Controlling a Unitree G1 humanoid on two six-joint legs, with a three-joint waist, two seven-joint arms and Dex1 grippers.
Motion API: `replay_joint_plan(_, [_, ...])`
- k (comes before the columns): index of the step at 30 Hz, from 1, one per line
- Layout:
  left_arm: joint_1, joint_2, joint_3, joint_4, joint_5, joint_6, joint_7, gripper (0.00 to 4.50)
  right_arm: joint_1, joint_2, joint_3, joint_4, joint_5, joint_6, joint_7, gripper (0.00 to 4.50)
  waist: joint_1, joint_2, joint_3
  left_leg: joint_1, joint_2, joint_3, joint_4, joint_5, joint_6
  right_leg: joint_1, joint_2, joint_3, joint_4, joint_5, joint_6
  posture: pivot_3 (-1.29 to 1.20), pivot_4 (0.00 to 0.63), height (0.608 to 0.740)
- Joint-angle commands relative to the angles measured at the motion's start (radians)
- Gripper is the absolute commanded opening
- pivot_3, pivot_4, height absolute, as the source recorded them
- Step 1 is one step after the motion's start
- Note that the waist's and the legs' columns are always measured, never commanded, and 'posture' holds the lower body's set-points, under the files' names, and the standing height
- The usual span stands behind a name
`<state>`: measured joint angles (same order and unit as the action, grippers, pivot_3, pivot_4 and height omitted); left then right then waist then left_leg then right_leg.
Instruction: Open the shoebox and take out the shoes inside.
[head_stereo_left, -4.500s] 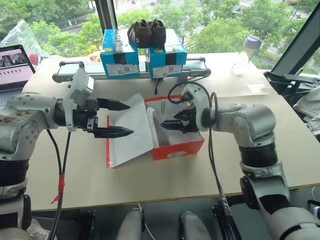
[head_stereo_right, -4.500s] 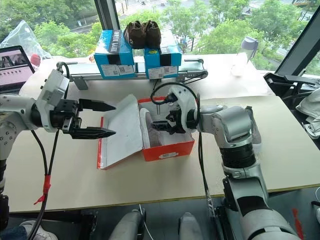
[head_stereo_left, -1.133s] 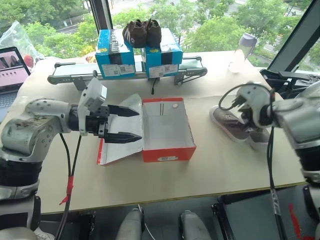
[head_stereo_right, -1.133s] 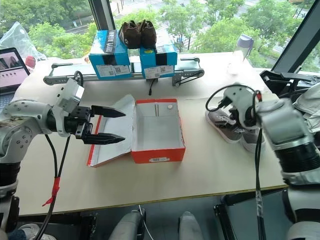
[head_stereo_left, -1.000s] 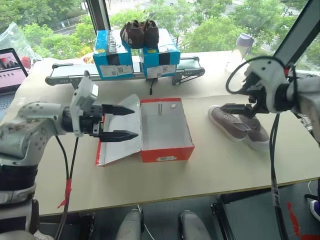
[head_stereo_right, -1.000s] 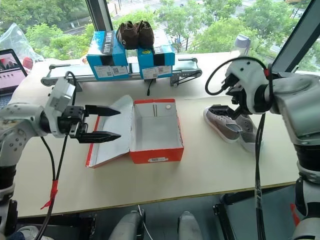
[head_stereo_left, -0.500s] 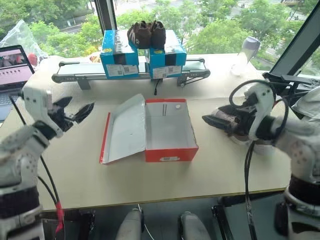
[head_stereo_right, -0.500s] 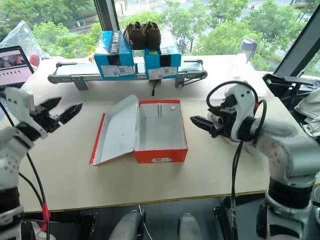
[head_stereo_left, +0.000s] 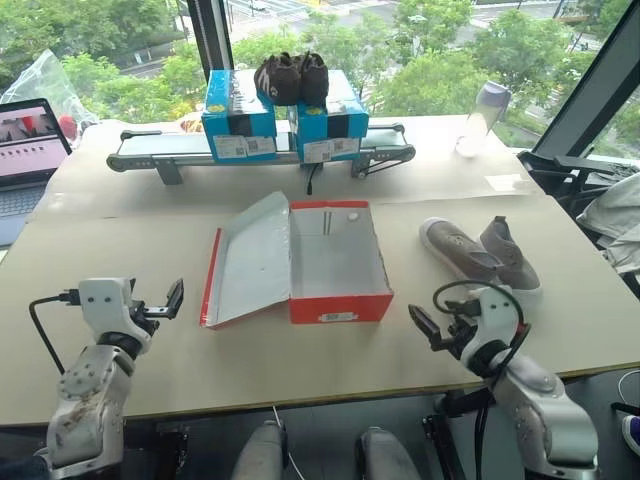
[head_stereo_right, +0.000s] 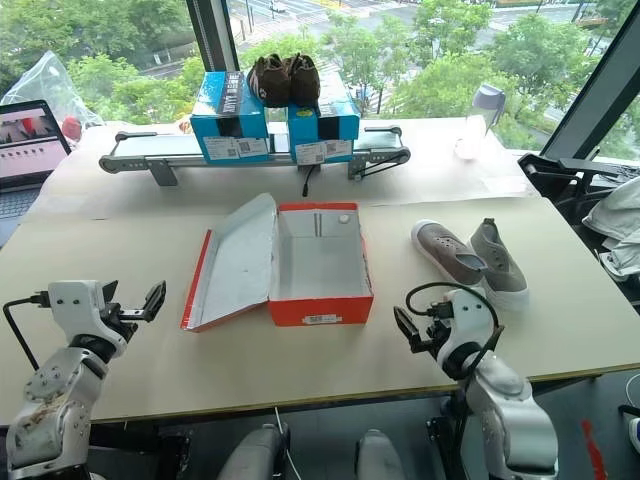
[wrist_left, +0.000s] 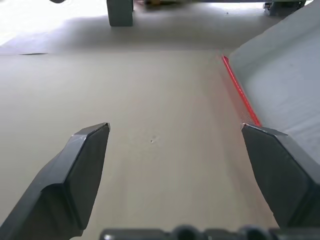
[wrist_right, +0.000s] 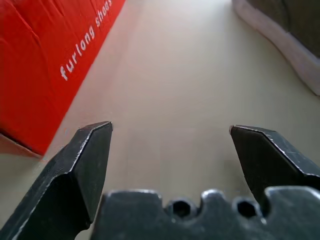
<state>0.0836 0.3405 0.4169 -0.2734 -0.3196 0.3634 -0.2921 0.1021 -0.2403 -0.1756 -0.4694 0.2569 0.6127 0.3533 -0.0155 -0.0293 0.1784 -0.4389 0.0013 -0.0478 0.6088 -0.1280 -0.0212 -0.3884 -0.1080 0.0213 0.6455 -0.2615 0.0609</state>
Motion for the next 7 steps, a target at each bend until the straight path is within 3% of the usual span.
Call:
replay_joint_plan(1, [0.038,-0.042,-0.065,-0.043,0.013,-0.045,-0.001,4.5,0.032,0.028,0.039,0.031,-0.059,-0.162,-0.042,4.44,0.001,0.0,-0.001,0.0,0.0,0.0,0.0,0.0,0.0,0.0,0.0,0.0,0.0,0.0,0.001,0.0,0.15,0.74])
replay_joint_plan(7, [0.13,-0.114,-0.185,-0.068,0.039,-0.081,-0.01,4.5,0.064,0.079,0.105,0.186,-0.136,-0.314,-0.097,4.44,0.003,-0.003,-0.013,0.002,0.001,0.0,-0.001,-0.001,-0.001,0.0,0.0,0.0,-0.003,-0.004,-0.005,0.0,0.15,0.74])
